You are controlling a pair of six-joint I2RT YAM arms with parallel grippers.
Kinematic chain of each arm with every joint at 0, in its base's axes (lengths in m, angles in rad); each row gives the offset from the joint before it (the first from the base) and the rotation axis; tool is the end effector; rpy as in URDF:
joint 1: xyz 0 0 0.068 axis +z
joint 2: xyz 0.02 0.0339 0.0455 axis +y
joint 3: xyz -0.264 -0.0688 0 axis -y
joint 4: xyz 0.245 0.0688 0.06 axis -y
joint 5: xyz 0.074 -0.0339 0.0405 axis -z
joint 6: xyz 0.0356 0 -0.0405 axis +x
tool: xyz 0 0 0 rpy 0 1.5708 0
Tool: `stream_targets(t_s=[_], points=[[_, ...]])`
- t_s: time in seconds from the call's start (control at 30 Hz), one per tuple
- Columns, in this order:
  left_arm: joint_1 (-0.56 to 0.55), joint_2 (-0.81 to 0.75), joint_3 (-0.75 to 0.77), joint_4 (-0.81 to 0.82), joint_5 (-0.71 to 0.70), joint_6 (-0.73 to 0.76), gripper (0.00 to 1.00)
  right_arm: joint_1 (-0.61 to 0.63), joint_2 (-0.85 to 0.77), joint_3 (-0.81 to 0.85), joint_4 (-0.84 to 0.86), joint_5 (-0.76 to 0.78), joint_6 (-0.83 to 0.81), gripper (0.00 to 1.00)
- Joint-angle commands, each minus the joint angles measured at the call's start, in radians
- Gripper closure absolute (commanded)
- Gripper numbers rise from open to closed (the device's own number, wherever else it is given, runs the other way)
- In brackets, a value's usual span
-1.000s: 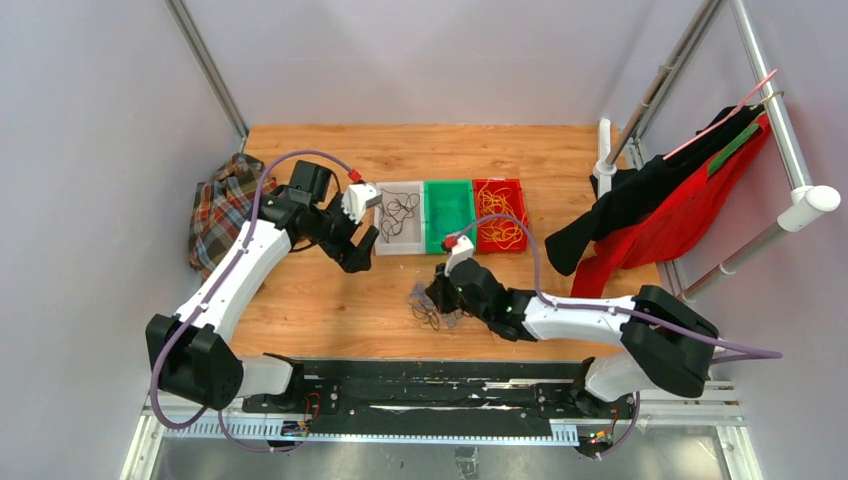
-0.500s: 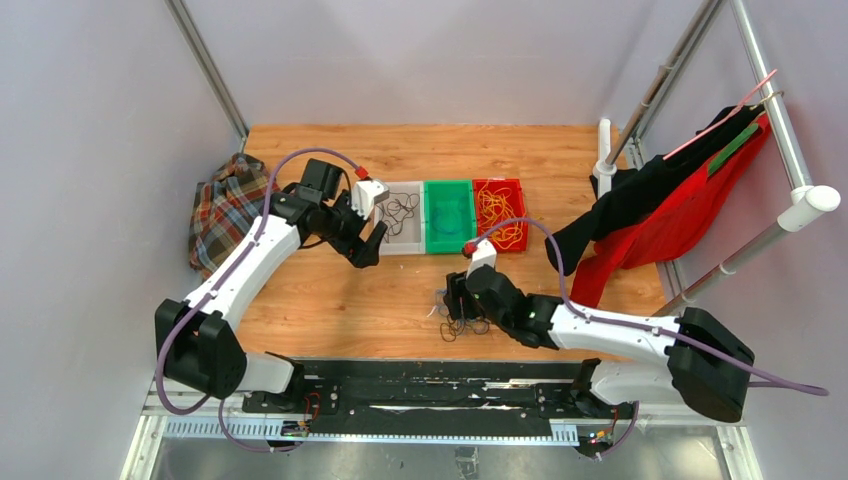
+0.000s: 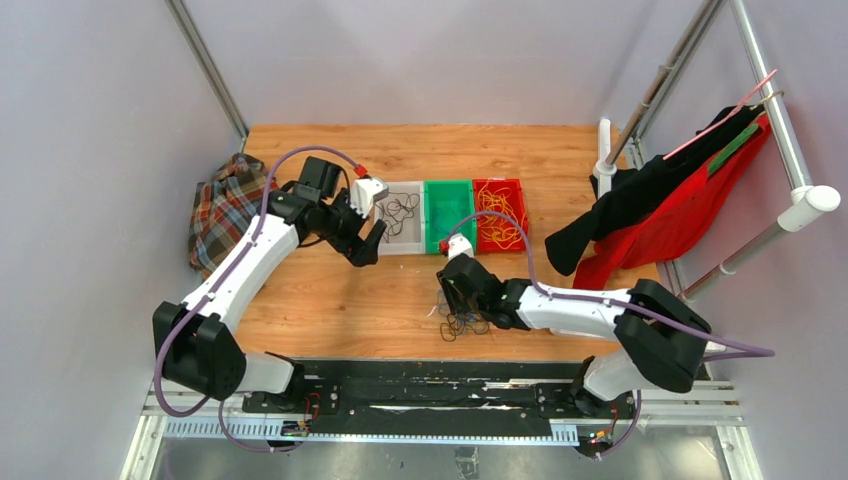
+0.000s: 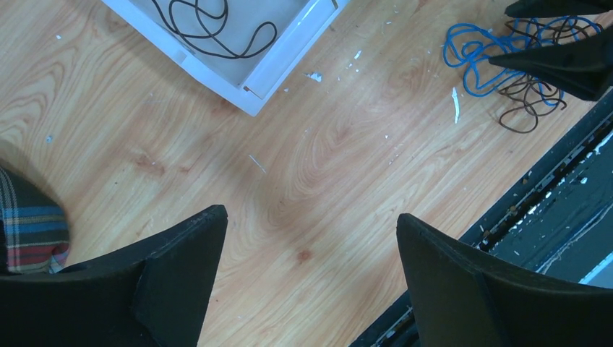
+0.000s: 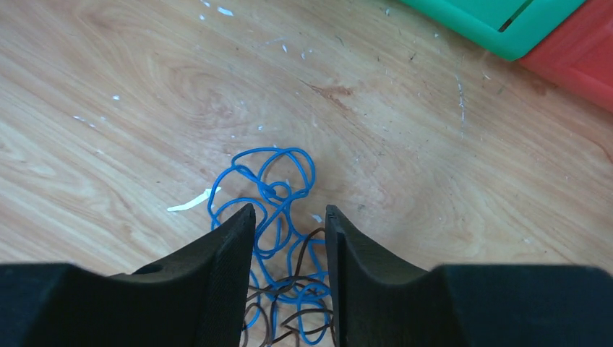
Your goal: Untangle the cables
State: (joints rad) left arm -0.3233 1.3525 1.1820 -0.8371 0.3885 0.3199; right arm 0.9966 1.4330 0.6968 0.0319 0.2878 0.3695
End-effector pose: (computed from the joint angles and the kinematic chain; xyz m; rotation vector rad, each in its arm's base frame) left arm 0.2532 -0.0991 0.2984 0.9389 2.3613 -0.5004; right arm 0.1649 0.2363 0.1849 -0.5548 2.2040 0.4072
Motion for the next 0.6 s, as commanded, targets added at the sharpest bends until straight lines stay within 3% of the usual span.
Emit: stream_targets(t_s=[0.0,0.27,0.43,0.57], points=[[-0.003,-0.035,0.023,-0.026,0.011,0.008,0.09,-0.027,0.053,0.0,0.038,-0.033,-0.041,0.62],[-0.003,-0.05,0.016,-0.04,0.044,-0.002,0.1,-0.03,0.134,0.037,0.106,-0.092,-0.051,0.75],[-0.003,-0.07,0.017,-0.049,0.049,0.0,0.11,-0.032,0.125,0.053,0.132,-0.124,-0.039,0.98],[-0.003,-0.083,0.016,-0.055,0.064,-0.006,0.14,-0.032,0.049,0.031,0.214,-0.171,-0.013,0.99]])
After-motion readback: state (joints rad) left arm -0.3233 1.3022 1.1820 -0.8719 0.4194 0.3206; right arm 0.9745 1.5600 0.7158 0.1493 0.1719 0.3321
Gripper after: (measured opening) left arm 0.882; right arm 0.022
